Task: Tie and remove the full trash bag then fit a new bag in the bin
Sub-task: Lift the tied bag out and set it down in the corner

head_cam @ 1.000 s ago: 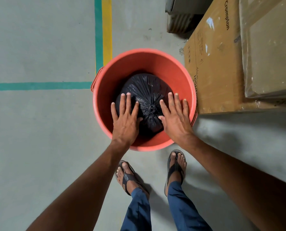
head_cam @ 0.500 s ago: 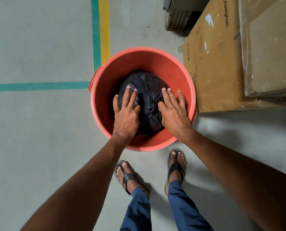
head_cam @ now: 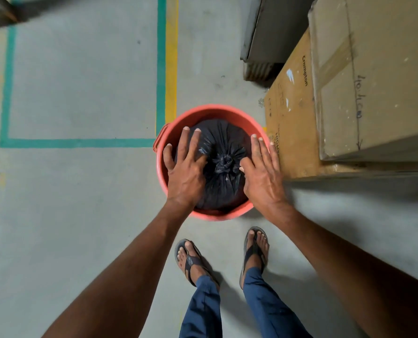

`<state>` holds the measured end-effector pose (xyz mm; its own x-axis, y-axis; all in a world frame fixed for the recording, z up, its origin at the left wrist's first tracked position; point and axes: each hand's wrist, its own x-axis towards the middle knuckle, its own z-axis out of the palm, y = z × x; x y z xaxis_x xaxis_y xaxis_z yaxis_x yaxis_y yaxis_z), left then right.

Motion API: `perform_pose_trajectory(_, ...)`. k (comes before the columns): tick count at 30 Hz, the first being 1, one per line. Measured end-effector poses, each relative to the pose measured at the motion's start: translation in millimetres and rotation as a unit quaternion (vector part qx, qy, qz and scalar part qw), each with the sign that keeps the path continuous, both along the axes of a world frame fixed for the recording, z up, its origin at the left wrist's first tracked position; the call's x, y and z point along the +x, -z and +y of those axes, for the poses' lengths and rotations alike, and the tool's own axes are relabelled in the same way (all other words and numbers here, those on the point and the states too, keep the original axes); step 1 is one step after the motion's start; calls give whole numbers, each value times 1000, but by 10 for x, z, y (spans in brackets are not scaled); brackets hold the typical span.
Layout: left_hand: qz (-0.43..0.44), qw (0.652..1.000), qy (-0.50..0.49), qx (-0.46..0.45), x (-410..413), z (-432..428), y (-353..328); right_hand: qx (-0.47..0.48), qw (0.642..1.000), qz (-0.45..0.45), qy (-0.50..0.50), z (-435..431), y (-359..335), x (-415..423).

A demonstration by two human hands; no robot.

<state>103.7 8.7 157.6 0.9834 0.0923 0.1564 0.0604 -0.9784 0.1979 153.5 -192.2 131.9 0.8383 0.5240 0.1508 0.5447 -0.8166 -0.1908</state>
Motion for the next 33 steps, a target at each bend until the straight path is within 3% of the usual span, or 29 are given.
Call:
perform_pose_trajectory(4, -32, 999, 25, 3, -44, -38, -825, 2, 1000, -17, 4, -36, -849, -84)
perform_pose_trajectory(9, -60, 995, 38, 75, -239, -162, -1922, 21, 1000, -2, 20, -156, -1991, -214)
perform_pose_trajectory(17, -111, 989, 81, 59, -752, -474, -3226, 72, 996, -42, 37, -526, -3373, -802)
perform_pose_trajectory(26, -118, 973, 154, -127, -1164, -1160, -3906, 99, 983, -34, 153, -1237, -4209, -1818)
perform_pose_trajectory(33, -102, 913, 226, -325, -1349, -2209, -4236, 121, 943, -62, 304, -2002, -4575, -2569)
